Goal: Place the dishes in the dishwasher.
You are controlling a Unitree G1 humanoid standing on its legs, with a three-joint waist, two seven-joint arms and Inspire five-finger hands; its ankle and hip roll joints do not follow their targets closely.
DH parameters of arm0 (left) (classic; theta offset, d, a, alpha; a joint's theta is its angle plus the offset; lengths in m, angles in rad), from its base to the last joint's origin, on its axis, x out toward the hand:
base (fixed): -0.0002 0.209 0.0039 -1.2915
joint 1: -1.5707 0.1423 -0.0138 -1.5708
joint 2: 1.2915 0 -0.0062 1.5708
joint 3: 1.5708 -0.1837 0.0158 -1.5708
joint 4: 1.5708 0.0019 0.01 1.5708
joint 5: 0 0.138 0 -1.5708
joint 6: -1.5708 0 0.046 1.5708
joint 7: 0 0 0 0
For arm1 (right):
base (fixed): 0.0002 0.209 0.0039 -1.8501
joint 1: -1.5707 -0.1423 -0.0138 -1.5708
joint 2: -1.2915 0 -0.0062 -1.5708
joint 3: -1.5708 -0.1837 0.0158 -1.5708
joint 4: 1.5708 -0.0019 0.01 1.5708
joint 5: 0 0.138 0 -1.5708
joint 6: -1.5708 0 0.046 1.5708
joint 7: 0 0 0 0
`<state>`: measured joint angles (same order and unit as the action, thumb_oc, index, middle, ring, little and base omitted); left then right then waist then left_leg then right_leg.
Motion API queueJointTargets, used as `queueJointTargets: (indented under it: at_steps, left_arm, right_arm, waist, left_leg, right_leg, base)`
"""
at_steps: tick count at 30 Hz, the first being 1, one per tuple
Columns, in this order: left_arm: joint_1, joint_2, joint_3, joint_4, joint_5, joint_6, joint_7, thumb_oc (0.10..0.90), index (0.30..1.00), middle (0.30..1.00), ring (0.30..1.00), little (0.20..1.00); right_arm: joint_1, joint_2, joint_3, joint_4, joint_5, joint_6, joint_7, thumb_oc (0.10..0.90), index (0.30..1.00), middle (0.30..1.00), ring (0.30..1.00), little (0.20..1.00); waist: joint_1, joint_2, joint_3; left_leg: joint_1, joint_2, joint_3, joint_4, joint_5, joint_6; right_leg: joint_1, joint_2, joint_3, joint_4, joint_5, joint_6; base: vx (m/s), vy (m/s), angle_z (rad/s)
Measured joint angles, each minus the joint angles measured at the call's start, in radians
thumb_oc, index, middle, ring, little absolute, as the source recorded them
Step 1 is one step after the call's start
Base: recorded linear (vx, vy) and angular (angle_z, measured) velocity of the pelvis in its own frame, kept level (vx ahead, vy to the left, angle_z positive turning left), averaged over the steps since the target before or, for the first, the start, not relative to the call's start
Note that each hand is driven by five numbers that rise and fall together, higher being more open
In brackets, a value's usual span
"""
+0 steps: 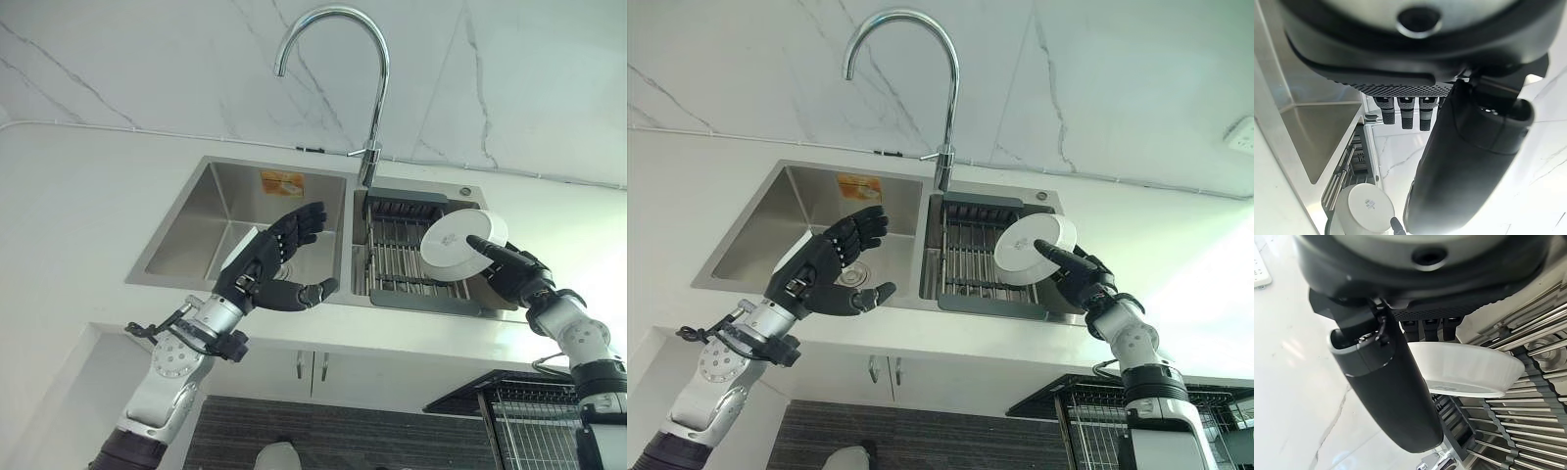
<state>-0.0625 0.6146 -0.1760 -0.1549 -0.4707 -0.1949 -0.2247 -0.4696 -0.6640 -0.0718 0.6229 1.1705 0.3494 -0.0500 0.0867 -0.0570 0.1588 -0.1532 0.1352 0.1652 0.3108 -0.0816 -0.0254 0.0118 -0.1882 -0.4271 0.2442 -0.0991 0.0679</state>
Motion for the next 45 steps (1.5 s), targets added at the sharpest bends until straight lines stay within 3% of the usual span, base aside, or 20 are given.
queueJointTargets:
  at_steps: [14, 16, 17, 18, 33, 37, 40, 45]
  left_arm:
    - [-0.003, 0.013, -0.024, 0.025, -0.036, 0.001, 0.001, 0.8, 0.9, 0.9, 0.9, 0.9]
    - [-0.003, 0.014, -0.024, 0.026, -0.036, 0.004, 0.001, 0.8, 0.9, 0.9, 0.9, 0.9]
    - [-0.003, 0.015, -0.026, 0.026, -0.036, 0.004, 0.001, 0.8, 0.9, 0.9, 0.9, 0.9]
    - [-0.003, 0.019, -0.029, 0.026, -0.036, 0.006, 0.001, 0.8, 0.9, 0.9, 0.9, 0.9]
    - [-0.027, 0.038, -0.068, 0.03, -0.037, 0.044, -0.005, 0.8, 0.9, 0.9, 0.9, 0.9]
    - [-0.034, 0.039, -0.074, 0.03, -0.037, 0.044, -0.005, 0.8, 0.9, 0.9, 0.9, 0.9]
    - [-0.034, 0.04, -0.075, 0.03, -0.037, 0.044, -0.005, 0.8, 0.9, 0.9, 0.9, 0.9]
    - [-0.025, 0.041, -0.072, 0.026, -0.037, 0.042, -0.006, 0.8, 0.9, 0.9, 0.9, 0.9]
  right_arm:
    - [-0.094, -0.055, 0.022, 0.129, -0.014, 0.038, 0.037, 0.8, 0.9, 0.9, 0.9, 0.9]
    - [-0.103, -0.058, 0.029, 0.135, -0.03, 0.052, 0.04, 0.588, 0.582, 0.582, 0.582, 0.582]
    - [-0.112, -0.064, 0.049, 0.145, -0.032, 0.058, 0.047, 0.518, 0.476, 0.476, 0.476, 0.476]
    - [-0.124, -0.069, 0.066, 0.161, -0.033, 0.061, 0.055, 0.4, 0.3, 0.3, 0.3, 0.3]
    - [-0.228, -0.071, 0.117, 0.295, -0.071, 0.084, 0.053, 0.4, 0.3, 0.3, 0.3, 0.3]
    - [-0.228, -0.067, 0.12, 0.283, -0.071, 0.059, 0.029, 0.4, 0.3, 0.3, 0.3, 0.3]
    - [-0.228, -0.067, 0.12, 0.267, -0.07, 0.0, 0.011, 0.4, 0.3, 0.3, 0.3, 0.3]
    - [-0.185, -0.068, 0.116, 0.066, -0.071, -0.064, -0.03, 0.4, 0.3, 0.3, 0.3, 0.3]
  waist:
    - [0.026, 0.002, 0.024]
    - [0.028, 0.002, 0.024]
    - [0.027, 0.002, 0.024]
    - [0.027, 0.002, 0.024]
    - [0.035, 0.003, 0.025]
    - [0.036, 0.01, 0.027]
    - [0.032, 0.023, 0.033]
    - [0.007, 0.037, 0.035]
  left_leg:
    - [0.015, -0.001, -0.002, -0.001, 0.0, -0.001]
    - [0.015, -0.002, -0.003, 0.0, 0.0, -0.001]
    - [0.015, -0.003, -0.003, 0.0, 0.0, -0.001]
    - [0.016, -0.004, -0.003, 0.0, 0.0, -0.001]
    - [0.027, -0.008, -0.005, -0.002, 0.0, 0.0]
    - [0.03, -0.005, -0.008, -0.002, 0.0, 0.0]
    - [0.033, -0.001, -0.006, -0.003, 0.0, 0.0]
    - [0.035, 0.008, -0.004, -0.016, 0.009, -0.011]
  right_leg:
    - [0.016, 0.001, 0.0, -0.005, 0.0, 0.001]
    - [0.018, 0.001, -0.002, -0.005, 0.0, 0.001]
    - [0.019, 0.001, -0.003, -0.006, 0.0, 0.001]
    - [0.019, 0.001, -0.003, -0.006, 0.0, 0.001]
    - [0.035, 0.001, -0.006, -0.017, 0.003, 0.006]
    - [0.037, 0.0, -0.005, -0.017, 0.003, 0.006]
    - [0.04, 0.003, -0.005, -0.019, 0.003, 0.006]
    - [0.039, 0.016, -0.003, -0.028, 0.003, 0.003]
  base:
    - [0.0, 0.0, 0.0]
    - [0.0, 0.0, 0.0]
    - [0.0, 0.0, 0.0]
    - [0.0, 0.0, 0.0]
    - [0.0, 0.001, 0.01]
    - [-0.01, -0.069, 0.0]
    - [-0.01, -0.107, -0.01]
    - [-0.01, -0.162, -0.02]
